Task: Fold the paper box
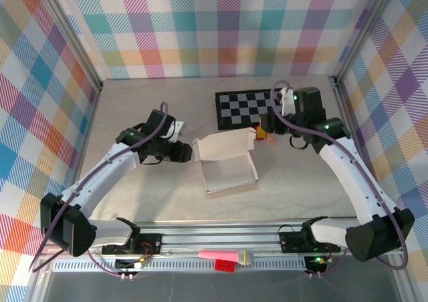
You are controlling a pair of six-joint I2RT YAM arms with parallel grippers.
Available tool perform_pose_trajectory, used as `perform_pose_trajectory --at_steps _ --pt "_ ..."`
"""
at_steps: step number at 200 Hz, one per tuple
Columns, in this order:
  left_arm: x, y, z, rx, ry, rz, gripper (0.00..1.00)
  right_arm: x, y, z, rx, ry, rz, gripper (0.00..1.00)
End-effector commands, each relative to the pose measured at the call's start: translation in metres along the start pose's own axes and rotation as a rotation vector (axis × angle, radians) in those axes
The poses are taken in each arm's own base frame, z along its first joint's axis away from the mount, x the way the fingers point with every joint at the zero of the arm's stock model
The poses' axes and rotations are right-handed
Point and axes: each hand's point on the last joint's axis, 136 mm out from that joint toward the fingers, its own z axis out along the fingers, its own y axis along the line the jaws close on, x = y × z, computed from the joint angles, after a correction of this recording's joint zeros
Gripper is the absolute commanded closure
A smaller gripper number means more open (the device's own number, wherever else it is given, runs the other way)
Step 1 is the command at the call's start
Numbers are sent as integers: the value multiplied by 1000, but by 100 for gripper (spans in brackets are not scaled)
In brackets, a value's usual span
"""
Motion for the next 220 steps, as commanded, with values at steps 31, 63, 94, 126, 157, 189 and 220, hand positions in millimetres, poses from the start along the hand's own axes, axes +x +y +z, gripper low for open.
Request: perform_pose_trajectory --at_steps 31,63,94,126,157,189,220 --pt "-25 -4 29 -39 -2 148 54 25 -7 31 -172 47 -321 40" --pt "-32 -3 40 -44 -8 151 55 44 -6 54 -258 126 -407 36" --pt "-34 -6 46 -31 1 145 57 52 -5 70 -321 192 -450 34" --pt "-34 -9 48 -14 9 146 60 49 -8 85 -324 211 -467 35" --pt "-35 -11 52 -19 22 145 62 49 -10 95 -322 228 -478 36" --pt "-37 -12 54 -29 26 142 66 55 -4 103 -340 254 -489 38" --pt "-38 -11 54 -37 27 137 71 52 -2 109 -319 252 -491 42"
